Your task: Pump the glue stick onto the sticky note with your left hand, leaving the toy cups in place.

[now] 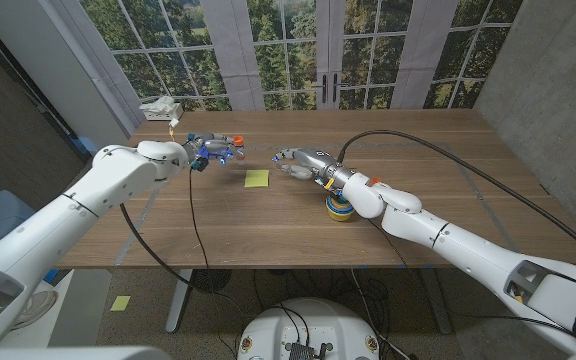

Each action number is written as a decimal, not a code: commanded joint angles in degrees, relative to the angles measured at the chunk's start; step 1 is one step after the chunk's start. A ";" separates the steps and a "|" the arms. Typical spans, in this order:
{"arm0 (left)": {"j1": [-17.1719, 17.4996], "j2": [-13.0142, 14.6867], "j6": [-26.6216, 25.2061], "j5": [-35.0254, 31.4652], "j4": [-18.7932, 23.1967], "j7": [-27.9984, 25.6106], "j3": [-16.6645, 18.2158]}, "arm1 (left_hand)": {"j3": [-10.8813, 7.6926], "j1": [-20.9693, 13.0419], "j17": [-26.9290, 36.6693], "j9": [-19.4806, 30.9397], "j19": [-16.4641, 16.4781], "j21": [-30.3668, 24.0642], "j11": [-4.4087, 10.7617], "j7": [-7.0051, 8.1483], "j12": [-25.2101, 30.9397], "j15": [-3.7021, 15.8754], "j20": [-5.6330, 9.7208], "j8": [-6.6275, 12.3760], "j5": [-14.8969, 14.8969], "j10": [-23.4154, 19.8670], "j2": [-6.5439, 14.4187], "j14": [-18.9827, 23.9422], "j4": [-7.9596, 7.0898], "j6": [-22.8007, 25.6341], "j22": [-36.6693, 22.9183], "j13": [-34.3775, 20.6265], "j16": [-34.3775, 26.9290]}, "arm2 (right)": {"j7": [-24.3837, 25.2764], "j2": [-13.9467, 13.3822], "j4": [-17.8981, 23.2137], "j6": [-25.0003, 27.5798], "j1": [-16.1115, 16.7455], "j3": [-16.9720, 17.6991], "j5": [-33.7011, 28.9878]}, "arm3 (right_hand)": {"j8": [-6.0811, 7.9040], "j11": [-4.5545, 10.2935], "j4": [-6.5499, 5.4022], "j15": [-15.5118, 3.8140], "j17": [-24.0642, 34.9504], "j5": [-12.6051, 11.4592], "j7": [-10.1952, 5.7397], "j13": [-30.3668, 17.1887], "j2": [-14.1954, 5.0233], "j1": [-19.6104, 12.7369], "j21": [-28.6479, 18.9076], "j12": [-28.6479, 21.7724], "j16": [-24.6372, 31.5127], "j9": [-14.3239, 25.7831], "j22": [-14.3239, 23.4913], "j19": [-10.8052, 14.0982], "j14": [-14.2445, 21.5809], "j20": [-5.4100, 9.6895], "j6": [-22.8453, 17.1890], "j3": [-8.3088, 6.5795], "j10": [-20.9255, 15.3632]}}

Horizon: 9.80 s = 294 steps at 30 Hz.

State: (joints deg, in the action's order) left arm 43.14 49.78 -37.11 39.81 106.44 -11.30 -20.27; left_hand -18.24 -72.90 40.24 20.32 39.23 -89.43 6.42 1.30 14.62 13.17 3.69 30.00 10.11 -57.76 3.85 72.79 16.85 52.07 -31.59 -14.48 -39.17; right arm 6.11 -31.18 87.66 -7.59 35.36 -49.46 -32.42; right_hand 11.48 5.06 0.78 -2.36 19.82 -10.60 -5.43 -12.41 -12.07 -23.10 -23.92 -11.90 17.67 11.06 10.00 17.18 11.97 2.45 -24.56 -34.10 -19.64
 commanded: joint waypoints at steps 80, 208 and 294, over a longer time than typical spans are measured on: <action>-19.46 -4.87 -25.22 5.70 -10.27 3.46 -7.69 | -7.52 -0.72 1.04 6.12 1.59 -0.24 2.41 -3.22 -1.43 0.17 8.45 -0.91 0.27 -11.67 1.45 1.41 -6.68 0.95 1.10 -28.04 3.07 | -7.09 4.82 -7.15 3.33 -7.84 -9.42 -6.48 | -0.19 1.67 -0.38 -7.70 1.53 0.06 -0.92 -0.41 0.15 -3.76 1.06 -0.26 0.92 0.19 0.25 0.26 -1.52 3.72 0.31 -1.97 0.54; -2.32 -4.31 22.52 -9.80 -20.42 16.19 -7.87 | -7.51 -1.20 -2.21 5.02 0.97 -0.43 2.43 -2.39 -2.26 0.25 8.39 -3.38 -0.21 -11.18 1.41 1.25 -7.08 2.86 2.30 -25.97 10.54 | -16.64 7.95 -15.00 2.80 -13.91 -14.26 -3.68 | -0.18 1.74 -4.90 -7.67 3.31 0.66 0.42 -0.54 0.69 -0.53 2.18 -0.41 1.92 0.20 0.32 -0.12 -2.73 2.54 0.11 0.69 0.45; 6.93 1.56 24.90 -7.74 -6.81 12.38 -2.47 | -7.77 -1.07 -2.49 5.19 1.30 -0.56 2.28 -2.82 -2.03 0.29 8.37 -3.16 -0.22 -11.43 1.19 3.01 -6.93 2.90 2.52 -26.34 14.00 | -18.99 9.96 -17.28 4.97 -16.06 -15.66 -1.26 | -0.53 1.12 -8.17 -7.18 2.41 0.18 1.58 -0.37 1.34 4.10 3.26 0.15 0.70 -0.01 0.32 -0.54 -2.58 1.54 2.59 2.14 2.49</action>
State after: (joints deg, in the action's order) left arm 48.01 50.83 -15.46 33.19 97.13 4.91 -24.67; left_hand -18.44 -73.01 37.58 22.33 40.13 -89.64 5.84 1.32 12.20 12.47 3.79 26.30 9.40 -58.96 3.76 74.72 17.05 52.10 -28.83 -14.57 -25.29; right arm -13.55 -20.33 69.19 -3.11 18.68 -65.69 -34.09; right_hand 10.94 6.15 -7.21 -2.36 22.06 -10.19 -4.01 -12.73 -11.18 -19.15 -20.36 -11.86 18.39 10.81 9.97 16.23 9.32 2.76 -22.27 -31.79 -17.48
